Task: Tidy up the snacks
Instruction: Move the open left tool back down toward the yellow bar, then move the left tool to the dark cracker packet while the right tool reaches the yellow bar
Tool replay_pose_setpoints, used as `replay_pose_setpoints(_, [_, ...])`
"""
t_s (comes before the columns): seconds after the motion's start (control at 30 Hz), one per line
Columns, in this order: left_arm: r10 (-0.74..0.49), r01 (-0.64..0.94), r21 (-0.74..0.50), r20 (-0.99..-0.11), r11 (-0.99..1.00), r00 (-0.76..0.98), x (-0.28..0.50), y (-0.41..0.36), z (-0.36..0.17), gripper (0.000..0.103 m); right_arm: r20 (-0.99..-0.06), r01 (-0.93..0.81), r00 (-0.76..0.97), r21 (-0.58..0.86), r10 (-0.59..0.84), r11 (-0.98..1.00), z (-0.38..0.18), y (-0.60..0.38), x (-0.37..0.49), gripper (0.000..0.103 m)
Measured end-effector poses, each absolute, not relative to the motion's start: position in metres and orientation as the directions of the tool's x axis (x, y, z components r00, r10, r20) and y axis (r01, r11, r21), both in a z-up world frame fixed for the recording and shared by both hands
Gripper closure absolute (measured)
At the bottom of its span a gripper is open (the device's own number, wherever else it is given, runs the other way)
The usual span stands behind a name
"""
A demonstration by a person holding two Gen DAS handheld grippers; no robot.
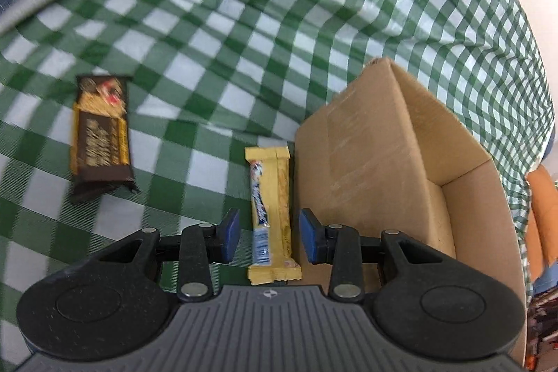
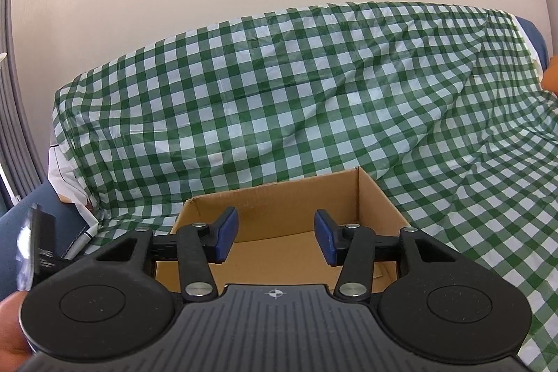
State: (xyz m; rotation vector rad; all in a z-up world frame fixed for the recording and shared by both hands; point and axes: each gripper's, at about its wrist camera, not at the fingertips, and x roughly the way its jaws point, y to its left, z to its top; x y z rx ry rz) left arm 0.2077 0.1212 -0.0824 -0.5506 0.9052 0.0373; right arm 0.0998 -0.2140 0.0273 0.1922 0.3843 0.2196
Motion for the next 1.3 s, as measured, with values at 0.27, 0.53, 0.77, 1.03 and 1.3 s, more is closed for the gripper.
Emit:
replay_pose_setpoints(0.27, [-0.233,-0.251,-0.428,-0.799,0.868,0.555,0.222,0.114,-0.107,0.078,-0.364,-0.166,0.898,0.238,0.247,0.957,0.024,-0.212,0.105,0.052])
replay_pose_setpoints(0.53, [-0.2,-0.23,-0.36,-0.832,0.904,0.517,0.208,0.118,-0.083,0.078,-0.376,-0.178,0.893,0.21,0.247,0.961,0.022,-0.206,0.107,0.052])
replay_pose_setpoints(0.77, [-0.168,-0.215,-0.288,-0.878,0.933,0.449,0.159,0.152,-0.049,0.078,-0.382,-0.194,0.888,0.19,0.255,0.962,0.023,-0.2,0.103,0.052])
replay_pose_setpoints(1.03, [-0.305,-0.234,-0.421,-0.861,0.876,0.407,0.117,0.19,-0.059,0.074,-0.377,-0.299,0.863,0.151,0.335,0.942,0.027,-0.17,0.084,0.052])
replay_pose_setpoints(1.3, [-0.271,-0.297,-0.463,-0.816,0.835,0.511,0.103,0.217,-0.043,0.069,-0.319,-0.501,0.815,0.032,0.484,0.865,0.032,-0.113,0.047,0.07])
